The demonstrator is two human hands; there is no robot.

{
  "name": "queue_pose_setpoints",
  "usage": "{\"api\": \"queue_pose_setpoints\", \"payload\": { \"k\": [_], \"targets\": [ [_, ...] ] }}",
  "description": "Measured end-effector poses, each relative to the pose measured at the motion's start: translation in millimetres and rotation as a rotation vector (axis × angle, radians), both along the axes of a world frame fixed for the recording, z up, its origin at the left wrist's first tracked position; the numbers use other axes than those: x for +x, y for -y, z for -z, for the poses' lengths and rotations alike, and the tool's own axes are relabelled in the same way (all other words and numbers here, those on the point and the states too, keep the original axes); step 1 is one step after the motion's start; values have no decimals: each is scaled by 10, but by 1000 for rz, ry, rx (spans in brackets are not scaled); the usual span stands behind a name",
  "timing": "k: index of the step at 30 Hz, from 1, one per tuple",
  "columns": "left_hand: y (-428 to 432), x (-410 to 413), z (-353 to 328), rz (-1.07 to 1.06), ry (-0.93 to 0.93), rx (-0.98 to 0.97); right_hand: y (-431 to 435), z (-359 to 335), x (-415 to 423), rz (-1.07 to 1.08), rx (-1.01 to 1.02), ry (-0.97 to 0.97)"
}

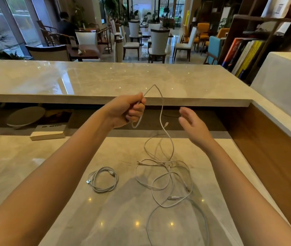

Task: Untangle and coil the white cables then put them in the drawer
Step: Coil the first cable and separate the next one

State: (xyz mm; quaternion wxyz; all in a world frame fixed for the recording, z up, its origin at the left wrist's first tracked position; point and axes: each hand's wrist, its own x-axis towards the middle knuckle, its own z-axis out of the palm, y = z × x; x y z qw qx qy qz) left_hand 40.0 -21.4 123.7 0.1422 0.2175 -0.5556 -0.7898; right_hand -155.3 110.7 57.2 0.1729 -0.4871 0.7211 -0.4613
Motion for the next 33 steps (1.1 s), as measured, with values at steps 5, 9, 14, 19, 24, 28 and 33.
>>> {"api": "queue_pose_setpoints", "payload": {
  "k": [5,9,14,19,24,28,33],
  "targets": [
    [-130,-55,37,321,-52,131,216,-316,309,-233,-161,-335],
    [-141,3,-16,429,-148,215,329,-340,310,-248,-305,-309],
    [-61,91,18,513,-173,401,345,-393,360,-288,-371,-254],
    [-56,119,85,559,-246,465,330,-439,327,-440,-218,-183],
    [-117,139,111,402,-280,238,344,-442,383,-239,-337,-12],
    [-162,136,133,367,-311,157,387,-487,422,-161,-379,-20],
    [-104,113,36,301,-588,388,382,-275,397,-264,-216,73]
  ]
}}
